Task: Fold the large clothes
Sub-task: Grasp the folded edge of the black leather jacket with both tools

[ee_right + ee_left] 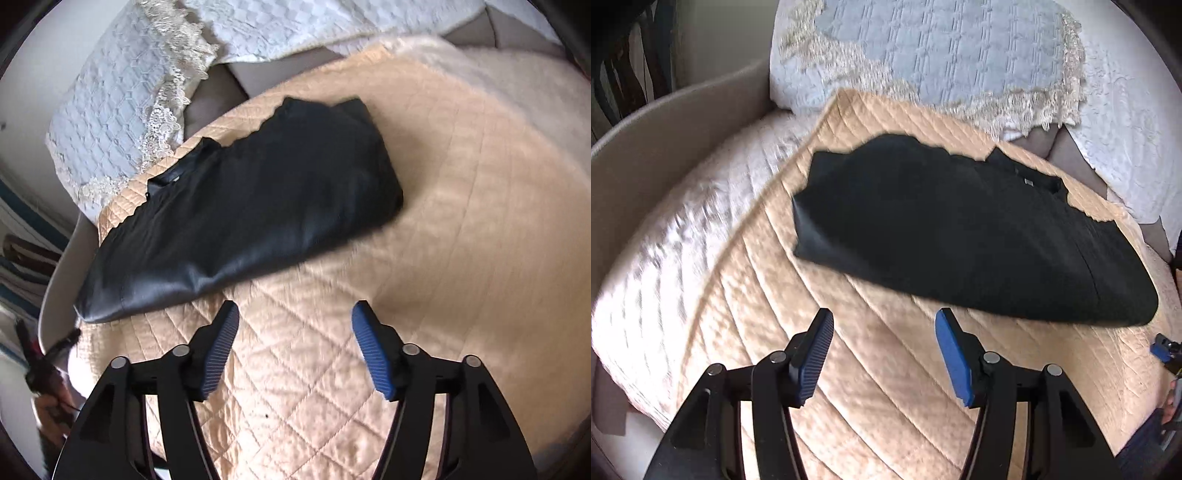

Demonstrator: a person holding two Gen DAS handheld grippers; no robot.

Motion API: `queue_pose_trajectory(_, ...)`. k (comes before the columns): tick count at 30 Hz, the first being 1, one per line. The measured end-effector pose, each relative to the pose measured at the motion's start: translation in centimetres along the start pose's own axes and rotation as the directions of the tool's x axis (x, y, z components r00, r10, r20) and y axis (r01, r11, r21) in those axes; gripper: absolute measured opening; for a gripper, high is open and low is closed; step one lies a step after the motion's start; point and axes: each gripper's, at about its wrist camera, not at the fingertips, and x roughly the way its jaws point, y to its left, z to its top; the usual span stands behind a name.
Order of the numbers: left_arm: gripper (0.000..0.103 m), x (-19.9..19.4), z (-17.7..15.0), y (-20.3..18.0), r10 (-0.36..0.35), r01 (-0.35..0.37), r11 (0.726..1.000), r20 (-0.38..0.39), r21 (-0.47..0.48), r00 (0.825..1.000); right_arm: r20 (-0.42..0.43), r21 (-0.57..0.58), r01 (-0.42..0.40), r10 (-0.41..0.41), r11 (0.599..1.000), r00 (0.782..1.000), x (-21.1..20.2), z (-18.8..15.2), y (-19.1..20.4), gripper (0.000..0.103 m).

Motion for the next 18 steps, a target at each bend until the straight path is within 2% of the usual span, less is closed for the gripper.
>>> queue_pose_trajectory(3,0.06,1.0,-0.7,0.8,-0.029,0.027,0.998,-0.035,-0.053,0.999,0.027,0.053,-0.047,0.046,0.997,0.999,-0.2,0.1,-0.6,0.068)
queue_pose_trajectory(9,0.061,1.8,0.3,3.3,-0.146,0.147,0.964,0.019,-0.22,0.989,0.07,0.149,-0.119,0.109,0.982,0.992,0.7,2.1,-2.1,0.068)
queue_pose_trajectory(14,0.062,3.9,1.8,5.4,-0.19,0.199,0.911,0.061,-0.36,0.98,0.131,0.234,-0.159,0.131,0.959,0.983,1.5,3.8,-3.4,0.068)
queue_pose_trajectory(18,0.067,4.8,2.5,5.5,-0.176,0.202,0.899,0.101,-0.389,0.979,0.182,0.295,-0.183,0.133,0.938,0.974,1.9,4.7,-4.3,0.068)
